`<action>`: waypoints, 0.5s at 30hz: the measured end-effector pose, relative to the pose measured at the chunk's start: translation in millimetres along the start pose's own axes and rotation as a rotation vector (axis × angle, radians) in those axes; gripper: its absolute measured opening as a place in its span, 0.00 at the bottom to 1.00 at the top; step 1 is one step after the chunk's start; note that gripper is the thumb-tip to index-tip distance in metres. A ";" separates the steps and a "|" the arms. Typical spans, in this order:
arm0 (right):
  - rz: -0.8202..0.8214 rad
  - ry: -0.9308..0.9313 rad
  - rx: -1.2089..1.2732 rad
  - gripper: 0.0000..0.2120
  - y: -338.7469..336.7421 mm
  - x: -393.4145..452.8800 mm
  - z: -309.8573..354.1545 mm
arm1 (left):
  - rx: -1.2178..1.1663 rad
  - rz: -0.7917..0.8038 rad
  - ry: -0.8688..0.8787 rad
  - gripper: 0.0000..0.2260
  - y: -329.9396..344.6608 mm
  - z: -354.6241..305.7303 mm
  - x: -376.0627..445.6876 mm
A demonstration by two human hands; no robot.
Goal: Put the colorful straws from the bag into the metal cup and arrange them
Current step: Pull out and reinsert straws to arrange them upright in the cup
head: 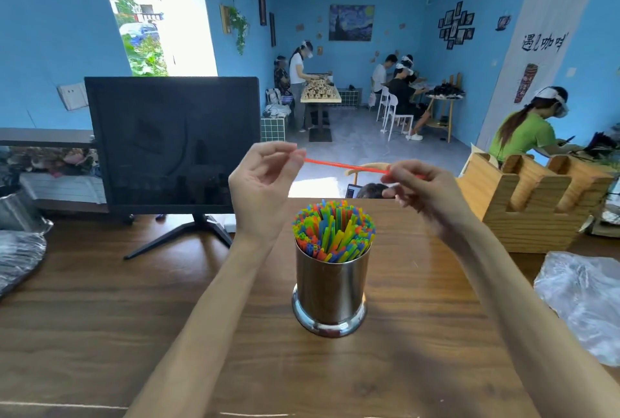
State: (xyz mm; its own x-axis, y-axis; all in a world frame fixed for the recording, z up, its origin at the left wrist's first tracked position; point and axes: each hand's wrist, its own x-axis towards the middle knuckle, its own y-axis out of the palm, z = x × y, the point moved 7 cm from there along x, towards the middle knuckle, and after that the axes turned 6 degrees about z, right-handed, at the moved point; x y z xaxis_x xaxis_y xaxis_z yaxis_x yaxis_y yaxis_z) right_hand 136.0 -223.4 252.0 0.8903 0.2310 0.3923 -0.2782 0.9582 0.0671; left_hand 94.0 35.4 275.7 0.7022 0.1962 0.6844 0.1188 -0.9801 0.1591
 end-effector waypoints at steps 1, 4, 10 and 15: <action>-0.045 0.009 0.093 0.08 -7.3 1.9 3.2 | 0.017 0.037 -0.063 0.08 -0.5 9.9 -2.8; -0.117 -0.031 0.236 0.04 -13.0 7.9 12.3 | 0.153 0.266 -0.206 0.10 8.2 35.8 -14.5; -0.139 -0.320 -0.237 0.15 14.2 6.2 31.2 | 0.517 0.533 -0.181 0.06 28.0 48.2 -34.7; -0.056 -0.280 -0.630 0.16 49.8 -11.8 -10.2 | 0.655 0.554 0.062 0.11 39.8 27.7 -57.6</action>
State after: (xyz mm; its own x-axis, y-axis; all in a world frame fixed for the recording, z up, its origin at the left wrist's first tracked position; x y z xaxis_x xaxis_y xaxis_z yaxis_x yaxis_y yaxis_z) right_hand 115.2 -176.6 241.4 0.7473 0.2075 0.6313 0.1029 0.9024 -0.4184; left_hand 77.8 -15.8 222.9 0.7414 -0.3328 0.5827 0.1646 -0.7516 -0.6387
